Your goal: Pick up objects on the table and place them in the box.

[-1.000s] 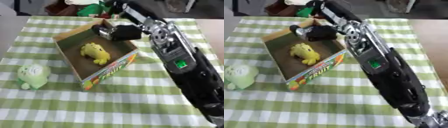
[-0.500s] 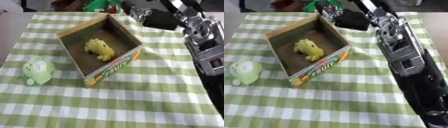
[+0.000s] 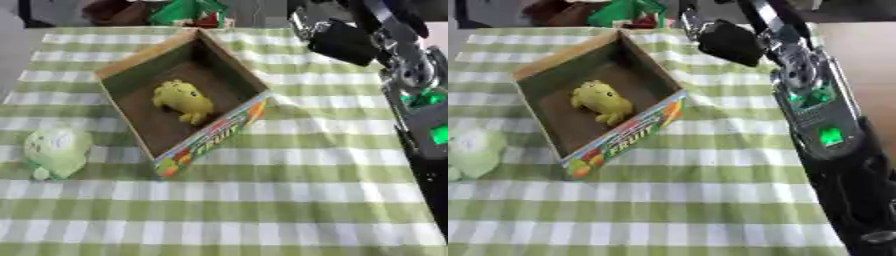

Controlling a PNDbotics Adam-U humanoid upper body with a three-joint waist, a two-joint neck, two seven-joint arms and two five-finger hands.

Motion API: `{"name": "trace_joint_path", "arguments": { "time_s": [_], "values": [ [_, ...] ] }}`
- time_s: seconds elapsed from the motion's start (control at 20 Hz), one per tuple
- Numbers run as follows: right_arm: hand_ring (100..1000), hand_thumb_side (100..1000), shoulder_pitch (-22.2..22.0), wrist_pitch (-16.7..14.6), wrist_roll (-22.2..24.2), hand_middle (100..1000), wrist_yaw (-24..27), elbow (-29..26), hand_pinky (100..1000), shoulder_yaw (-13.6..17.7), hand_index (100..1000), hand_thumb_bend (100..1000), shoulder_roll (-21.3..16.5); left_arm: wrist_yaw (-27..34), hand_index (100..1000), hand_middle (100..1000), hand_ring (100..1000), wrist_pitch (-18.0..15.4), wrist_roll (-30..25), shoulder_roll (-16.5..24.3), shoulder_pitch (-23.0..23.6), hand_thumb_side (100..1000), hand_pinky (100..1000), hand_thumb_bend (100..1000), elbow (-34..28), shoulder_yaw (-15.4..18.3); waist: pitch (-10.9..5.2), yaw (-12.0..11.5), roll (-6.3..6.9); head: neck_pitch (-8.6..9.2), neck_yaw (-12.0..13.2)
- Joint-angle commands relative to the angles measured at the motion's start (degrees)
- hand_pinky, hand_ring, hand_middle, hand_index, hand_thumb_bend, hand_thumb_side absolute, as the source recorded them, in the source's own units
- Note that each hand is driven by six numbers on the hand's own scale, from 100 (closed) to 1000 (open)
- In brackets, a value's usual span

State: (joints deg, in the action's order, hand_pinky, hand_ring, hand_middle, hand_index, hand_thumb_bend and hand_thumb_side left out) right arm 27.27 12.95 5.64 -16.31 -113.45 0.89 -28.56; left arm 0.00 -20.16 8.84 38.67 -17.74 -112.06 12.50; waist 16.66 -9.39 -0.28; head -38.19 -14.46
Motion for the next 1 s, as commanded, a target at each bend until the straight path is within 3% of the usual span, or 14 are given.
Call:
{"name": "trace_joint_path", "arguments": {
  "time_s": [0.05, 0.2, 0.3, 0.35, 0.4, 0.45, 0.65, 0.8, 1.0],
  "values": [
    [803, 443, -1.8, -2.6, -2.9, 693, 3.0, -1.1, 809, 2.2, 926, 100, -2.0, -2.8, 848, 705, 714, 0.0, -1.6, 6.4, -1.1, 654, 499, 100, 1.3, -0.1, -1.33, 0.3, -0.09, 0.37, -0.4],
    [800, 444, -4.5, -4.5, -5.5, 691, 5.7, -1.1, 806, 2.7, 922, 100, -2.6, -5.5, 901, 757, 758, 0.1, -4.2, 10.8, -1.6, 784, 562, 100, 3.4, -1.9, -1.52, 0.9, -0.32, 0.32, -0.1],
    [798, 443, -5.7, -4.9, -7.4, 689, 7.6, -1.1, 804, 2.9, 920, 100, -2.9, -7.4, 927, 782, 782, 0.2, -6.0, 13.8, -2.0, 875, 605, 182, 4.7, -3.1, -1.63, 1.1, -0.47, 0.23, 0.1],
    [798, 443, -6.1, -5.0, -8.3, 688, 8.5, -1.1, 804, 3.0, 918, 100, -3.1, -8.3, 963, 820, 816, 0.3, -7.0, 15.3, -2.2, 968, 656, 297, 5.3, -3.9, -1.68, 1.3, -0.51, 0.21, 0.2],
    [798, 444, -6.4, -5.1, -9.2, 688, 9.3, -1.1, 804, 2.9, 917, 100, -3.3, -9.1, 978, 836, 830, 0.1, -7.8, 16.7, -2.3, 1000, 677, 371, 5.9, -4.9, -1.73, 1.4, -0.52, 0.16, 0.3],
    [798, 442, -6.7, -5.2, -10.0, 688, 10.2, -1.1, 804, 2.9, 916, 100, -3.5, -9.9, 992, 853, 849, -0.1, -8.6, 18.0, -2.6, 1000, 706, 478, 6.5, -5.9, -1.78, 1.5, -0.57, 0.10, 0.5],
    [798, 445, -7.1, -5.9, -13.4, 688, 13.5, -1.1, 803, 2.3, 913, 100, -3.9, -13.3, 1000, 887, 881, -1.0, -12.0, 23.5, -4.0, 1000, 790, 621, 9.5, -10.0, -1.94, 1.9, -0.77, -0.39, 1.4],
    [798, 442, -7.2, -6.5, -16.0, 687, 15.9, -1.1, 803, 1.7, 911, 100, -4.2, -15.9, 1000, 914, 900, -1.8, -14.6, 26.3, -5.2, 1000, 835, 673, 11.7, -12.5, -2.01, 2.1, -0.85, -0.65, 2.4],
    [798, 440, -7.5, -6.3, -19.4, 686, 16.8, -1.1, 804, 0.3, 909, 100, -4.1, -19.4, 1000, 924, 908, -3.0, -18.0, 27.0, -7.1, 1000, 865, 732, 15.4, -16.3, -2.00, 2.2, -0.75, -0.47, 3.0]
  ]
}}
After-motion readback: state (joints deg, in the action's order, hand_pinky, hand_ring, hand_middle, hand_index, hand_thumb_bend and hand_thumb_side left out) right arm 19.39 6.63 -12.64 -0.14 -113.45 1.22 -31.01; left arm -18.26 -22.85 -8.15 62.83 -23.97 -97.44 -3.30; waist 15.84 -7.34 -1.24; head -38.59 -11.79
